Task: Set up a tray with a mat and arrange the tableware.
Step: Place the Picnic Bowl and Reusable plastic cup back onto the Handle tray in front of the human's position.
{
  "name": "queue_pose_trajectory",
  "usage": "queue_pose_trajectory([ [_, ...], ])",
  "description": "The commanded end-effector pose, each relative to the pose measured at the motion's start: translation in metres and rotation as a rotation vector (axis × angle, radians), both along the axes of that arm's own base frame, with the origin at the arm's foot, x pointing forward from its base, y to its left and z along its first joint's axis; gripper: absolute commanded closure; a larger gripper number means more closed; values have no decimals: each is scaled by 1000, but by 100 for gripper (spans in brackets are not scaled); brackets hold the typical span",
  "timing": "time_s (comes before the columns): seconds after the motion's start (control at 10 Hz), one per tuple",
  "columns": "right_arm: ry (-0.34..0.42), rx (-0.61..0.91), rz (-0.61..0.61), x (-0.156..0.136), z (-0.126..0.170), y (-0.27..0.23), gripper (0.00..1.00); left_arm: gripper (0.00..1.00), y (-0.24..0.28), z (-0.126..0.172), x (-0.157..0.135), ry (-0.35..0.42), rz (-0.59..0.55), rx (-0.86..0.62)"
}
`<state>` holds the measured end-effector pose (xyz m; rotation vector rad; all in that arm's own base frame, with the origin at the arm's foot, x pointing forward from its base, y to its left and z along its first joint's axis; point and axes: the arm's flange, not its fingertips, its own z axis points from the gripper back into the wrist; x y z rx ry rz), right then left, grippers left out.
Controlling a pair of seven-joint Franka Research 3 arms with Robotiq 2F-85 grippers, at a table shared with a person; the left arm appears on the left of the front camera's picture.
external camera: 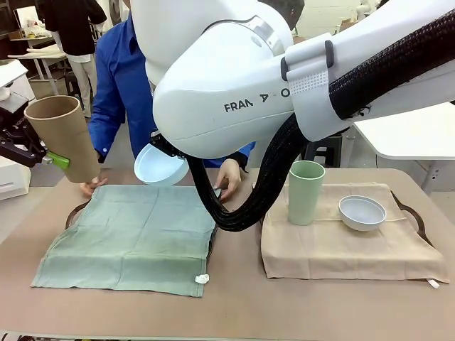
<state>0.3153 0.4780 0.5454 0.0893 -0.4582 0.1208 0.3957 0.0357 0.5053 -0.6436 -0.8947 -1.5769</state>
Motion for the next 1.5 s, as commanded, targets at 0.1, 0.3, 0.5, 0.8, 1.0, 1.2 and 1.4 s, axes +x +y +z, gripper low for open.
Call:
queue_pose_trajectory([
  [0.1, -3, -7, -2, -2, 2, -2, 100, 100, 1, -1, 0, -20, -5, 9],
  [0.3, -3, -7, -2, -2, 2, -2, 100, 100, 1, -1, 0, -20, -5, 9],
  [0.5, -3, -7, -2, -2, 2, -2, 100, 100, 1, -1, 0, -20, -5, 9],
  [0.8, -3, -7, -2, -2, 2, -2, 100, 100, 1, -1, 0, -20, -5, 9],
  [1.0, -3, -7, -2, -2, 2, -2, 100, 100, 1, -1, 0, -20, -5, 9],
  [1.2, 0, 0, 0, 0, 0, 0, 93, 16, 0, 0, 0, 0, 0, 0],
  [1.4, 34, 100, 87, 26, -20, -6, 93, 16, 2, -25, 20, 33, -18, -74],
])
